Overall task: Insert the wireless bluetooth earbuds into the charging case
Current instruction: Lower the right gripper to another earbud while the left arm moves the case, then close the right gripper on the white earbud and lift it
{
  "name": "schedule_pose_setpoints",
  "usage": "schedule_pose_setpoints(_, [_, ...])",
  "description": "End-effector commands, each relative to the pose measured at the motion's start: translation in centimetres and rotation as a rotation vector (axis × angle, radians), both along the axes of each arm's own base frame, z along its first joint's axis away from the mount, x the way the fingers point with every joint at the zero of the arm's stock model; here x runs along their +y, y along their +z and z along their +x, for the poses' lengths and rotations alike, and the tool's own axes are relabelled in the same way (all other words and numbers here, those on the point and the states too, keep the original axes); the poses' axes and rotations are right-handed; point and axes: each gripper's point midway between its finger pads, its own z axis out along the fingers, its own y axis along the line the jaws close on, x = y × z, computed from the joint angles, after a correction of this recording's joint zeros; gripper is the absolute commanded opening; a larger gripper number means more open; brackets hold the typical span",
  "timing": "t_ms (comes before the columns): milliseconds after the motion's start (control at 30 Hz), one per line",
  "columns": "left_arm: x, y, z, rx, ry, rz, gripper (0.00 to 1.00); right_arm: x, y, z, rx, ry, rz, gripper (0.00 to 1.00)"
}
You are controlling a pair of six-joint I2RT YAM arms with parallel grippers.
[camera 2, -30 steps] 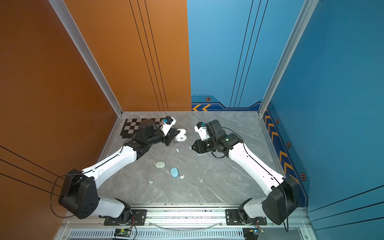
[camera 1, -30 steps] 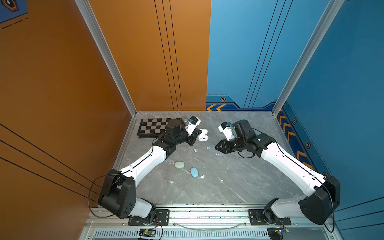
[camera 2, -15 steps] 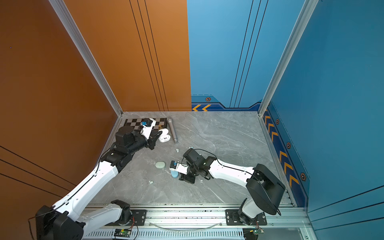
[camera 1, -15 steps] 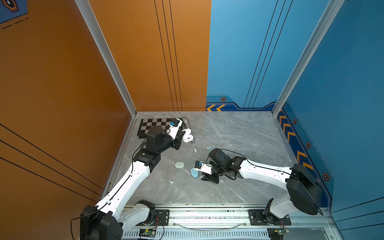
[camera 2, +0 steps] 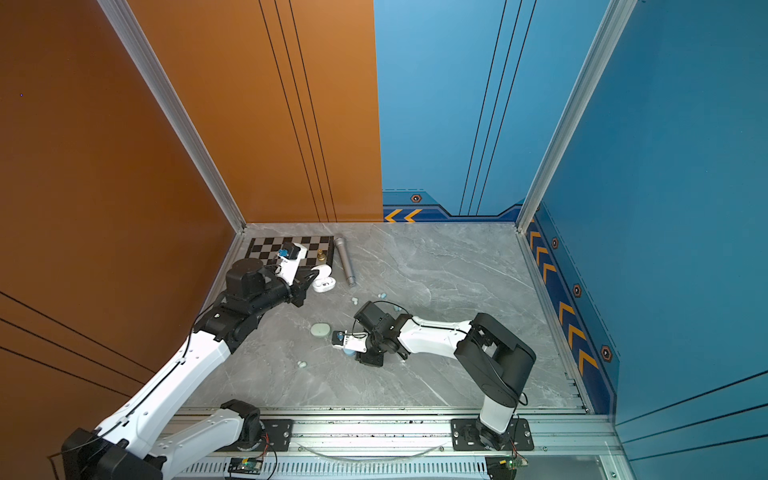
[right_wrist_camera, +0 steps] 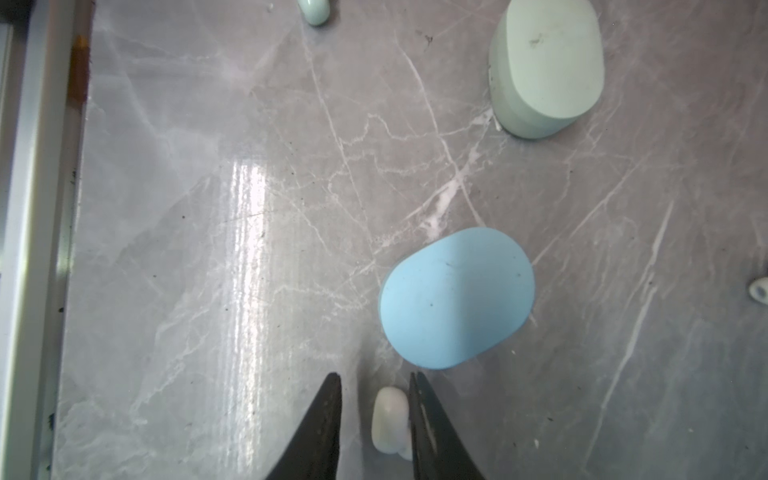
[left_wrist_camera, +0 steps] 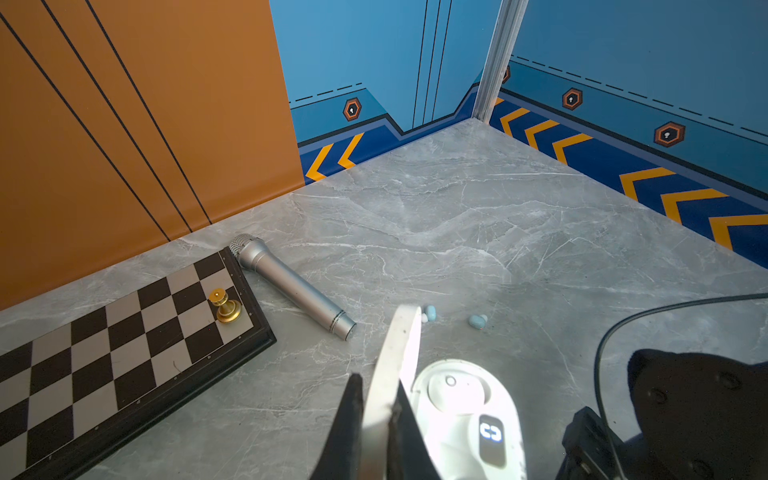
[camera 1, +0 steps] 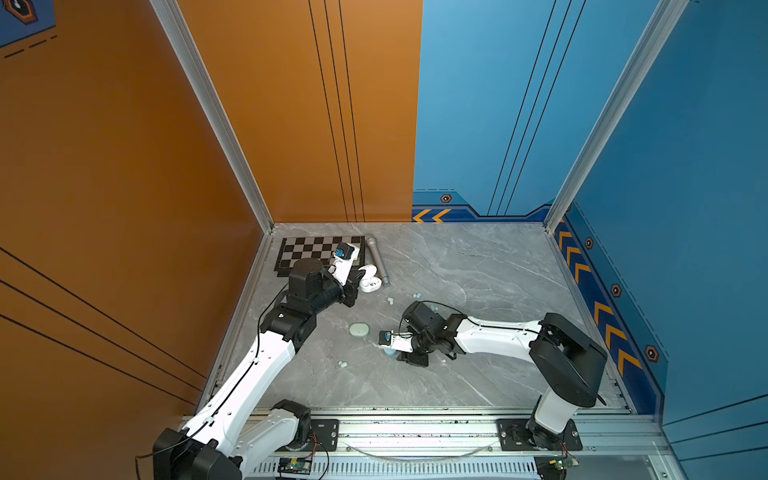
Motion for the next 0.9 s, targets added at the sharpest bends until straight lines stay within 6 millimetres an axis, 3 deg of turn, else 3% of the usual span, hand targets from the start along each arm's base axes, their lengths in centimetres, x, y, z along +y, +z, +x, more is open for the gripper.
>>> schedule_pose_setpoints(0, [0.4,-0.3,0.1,0.011,0.019,-0.013,0.00,-0.2,-0.4,0.6,-0.043,0.005,-0.038,0.31])
schedule_pose_setpoints(500, [0.3,-0.6,0.8,0.026,0.018,-0.025,0.00,-1.3,-2.5,0.1,-0.013,-0.005,-0.099,0.29])
schedule_pose_setpoints(867, [-0.1,-0.4,1.3,0.023,0.006,-0.033,0.00,-1.6,-1.4,0.7,-0.029,-0.049,-0.092,0.13])
